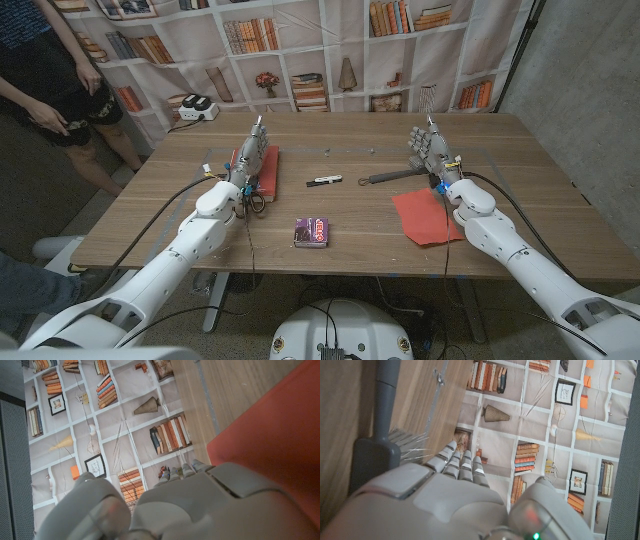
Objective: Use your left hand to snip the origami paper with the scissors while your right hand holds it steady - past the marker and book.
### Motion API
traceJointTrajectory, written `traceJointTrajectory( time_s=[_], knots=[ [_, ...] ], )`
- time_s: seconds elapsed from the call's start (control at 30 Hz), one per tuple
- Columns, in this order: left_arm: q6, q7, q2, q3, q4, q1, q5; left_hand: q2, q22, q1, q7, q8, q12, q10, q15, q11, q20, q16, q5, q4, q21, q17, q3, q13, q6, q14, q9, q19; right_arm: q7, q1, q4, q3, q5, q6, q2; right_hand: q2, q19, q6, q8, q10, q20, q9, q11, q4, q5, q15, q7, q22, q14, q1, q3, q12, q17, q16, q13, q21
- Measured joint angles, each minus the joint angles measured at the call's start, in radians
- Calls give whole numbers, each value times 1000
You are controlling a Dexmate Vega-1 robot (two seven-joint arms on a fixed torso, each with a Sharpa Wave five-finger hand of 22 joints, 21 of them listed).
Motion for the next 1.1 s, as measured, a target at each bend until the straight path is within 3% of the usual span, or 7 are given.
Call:
traceJointTrajectory(
  time_s=[0.37, 0.57, 0.6, 0.83, 0.87, 0.93, 1.1],
  knots=[
    [141, 109, -33, -114, -175, 119, 111, 51, 0, 141, 4, 29, 29, 116, 1, 3, 4, 12, -1, -65, 8, -3, 45, 0, 69, 85, 0, 5, 33, -21, -21, 59, -63, -50, 41, 0, 0, 0, 0, 0, 0, 0, 0, 0, 0, 0, 0, 0, 0, 0, 0, 0, 0, 0, 0, 0],
    [297, 225, -33, -114, -175, 119, 193, 60, 0, 207, 17, 51, 44, 201, 5, 19, 8, 18, -27, -97, 15, -3, 57, 0, 164, 157, -2, 50, 33, -22, -17, 82, -63, -50, 58, 4, 0, 0, 0, 0, 0, 0, 0, 0, 0, 0, 0, 0, 0, 4, 0, 0, 0, 0, 0, 0],
    [321, 242, -7, -184, -395, 236, 206, 63, 0, 211, 18, 52, 47, 216, 5, 21, 7, 18, -31, -101, 15, -3, 57, 0, 180, 171, -3, 58, 72, -20, -11, 86, -88, -64, 61, 4, 0, 0, 0, -4, 0, 0, 4, 0, 0, 0, 0, 0, 0, 4, 0, 0, 0, 0, 0, 0],
    [485, 371, -3, -208, -540, 287, 327, 47, 0, 305, 28, 74, 70, 377, 6, 21, 23, 27, -54, -155, 23, -3, 62, 0, 330, 271, 0, 107, 106, 4, 30, 105, -98, -68, 75, 4, 0, 0, 0, -4, 0, 0, 4, -3, 0, 5, 0, 0, -5, 4, 3, 0, 5, 0, 0, 0],
    [509, 391, -14, -213, -650, 317, 350, 46, 0, 315, 32, 77, 71, 398, 11, 21, 29, 27, -59, -162, 23, -3, 63, 0, 351, 280, 0, 112, 133, 8, 35, 107, -101, -70, 76, 4, 0, 0, 0, -4, 0, 0, 4, -3, 0, 5, 0, 0, -5, 4, 3, 0, 5, 0, 0, 0],
    [553, 425, -22, -210, -695, 326, 394, 40, 0, 336, 37, 80, 74, 432, 16, 23, 37, 27, -62, -170, 23, -3, 66, 0, 383, 296, 0, 118, 153, 14, 46, 111, -102, -71, 78, 4, 0, 0, 0, -4, 0, 0, 4, -3, 0, 5, 0, 0, -5, 4, 3, 0, 5, 0, 0, 0],
    [668, 496, -51, -186, -787, 339, 511, 33, 4, 412, 48, 98, 81, 534, 23, 17, 92, 17, -62, -214, 6, -8, 77, 0, 475, 332, 2, 84, 186, 27, 71, 124, -103, -73, 79, 4, -3, 0, 0, -4, 3, 0, 4, -3, 0, 5, 0, 0, -5, 4, 3, 0, 5, 0, 0, 0]
  ],
)
